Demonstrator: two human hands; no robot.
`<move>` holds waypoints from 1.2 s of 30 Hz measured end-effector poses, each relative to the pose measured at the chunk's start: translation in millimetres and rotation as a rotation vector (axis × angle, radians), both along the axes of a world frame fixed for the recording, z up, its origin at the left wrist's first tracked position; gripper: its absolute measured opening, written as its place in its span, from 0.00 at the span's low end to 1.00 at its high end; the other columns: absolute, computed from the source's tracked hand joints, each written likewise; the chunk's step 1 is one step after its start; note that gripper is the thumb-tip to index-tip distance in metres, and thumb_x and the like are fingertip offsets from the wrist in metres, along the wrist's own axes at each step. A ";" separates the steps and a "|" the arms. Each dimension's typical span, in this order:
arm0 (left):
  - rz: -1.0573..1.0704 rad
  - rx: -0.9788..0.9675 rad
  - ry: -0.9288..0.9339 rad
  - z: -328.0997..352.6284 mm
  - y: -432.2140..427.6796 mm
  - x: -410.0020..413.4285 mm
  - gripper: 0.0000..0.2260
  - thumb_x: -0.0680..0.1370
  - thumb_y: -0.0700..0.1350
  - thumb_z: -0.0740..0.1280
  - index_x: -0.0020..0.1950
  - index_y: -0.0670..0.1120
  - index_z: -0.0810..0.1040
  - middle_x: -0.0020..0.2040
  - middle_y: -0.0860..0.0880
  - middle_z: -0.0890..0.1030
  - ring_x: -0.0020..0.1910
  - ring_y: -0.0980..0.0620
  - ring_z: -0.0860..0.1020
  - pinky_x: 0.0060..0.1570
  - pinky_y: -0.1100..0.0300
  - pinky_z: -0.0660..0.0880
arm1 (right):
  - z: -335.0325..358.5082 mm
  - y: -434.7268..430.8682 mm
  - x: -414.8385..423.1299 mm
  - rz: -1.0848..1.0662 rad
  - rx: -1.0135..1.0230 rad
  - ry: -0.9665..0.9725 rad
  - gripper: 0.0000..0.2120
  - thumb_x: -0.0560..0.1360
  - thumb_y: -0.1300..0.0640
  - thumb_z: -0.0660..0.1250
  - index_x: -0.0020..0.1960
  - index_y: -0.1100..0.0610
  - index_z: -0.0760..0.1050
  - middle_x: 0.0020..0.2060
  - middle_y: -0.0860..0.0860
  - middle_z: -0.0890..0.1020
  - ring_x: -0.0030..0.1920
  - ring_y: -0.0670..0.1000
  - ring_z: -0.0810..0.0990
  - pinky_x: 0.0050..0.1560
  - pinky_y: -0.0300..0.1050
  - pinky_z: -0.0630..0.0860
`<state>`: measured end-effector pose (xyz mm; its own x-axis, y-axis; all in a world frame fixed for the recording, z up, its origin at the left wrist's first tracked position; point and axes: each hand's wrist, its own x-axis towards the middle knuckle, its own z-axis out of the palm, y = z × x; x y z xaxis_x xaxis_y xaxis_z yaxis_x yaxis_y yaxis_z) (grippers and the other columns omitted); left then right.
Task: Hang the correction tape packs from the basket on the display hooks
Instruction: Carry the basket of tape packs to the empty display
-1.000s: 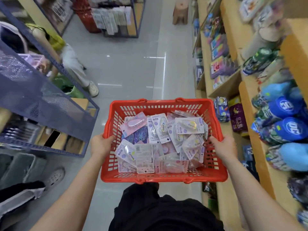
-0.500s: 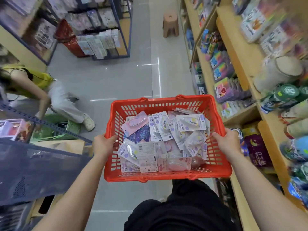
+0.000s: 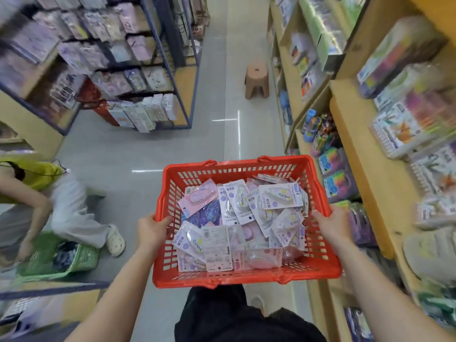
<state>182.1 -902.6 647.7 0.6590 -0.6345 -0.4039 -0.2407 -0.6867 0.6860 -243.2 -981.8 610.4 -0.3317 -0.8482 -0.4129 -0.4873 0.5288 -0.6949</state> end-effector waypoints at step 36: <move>0.052 -0.017 -0.071 -8.6 -932.5 132.2 0.03 0.75 0.43 0.73 0.46 0.44 0.84 0.37 0.44 0.85 0.35 0.43 0.83 0.41 0.49 0.82 | 10.5 -965.0 133.7 0.079 -0.022 0.009 0.07 0.77 0.53 0.72 0.51 0.55 0.82 0.35 0.51 0.84 0.35 0.55 0.83 0.41 0.54 0.83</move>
<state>314.4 -1835.1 639.1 0.7176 -0.6053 -0.3446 -0.2534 -0.6877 0.6803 -109.4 -1946.8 620.9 -0.2667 -0.8810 -0.3908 -0.5336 0.4727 -0.7013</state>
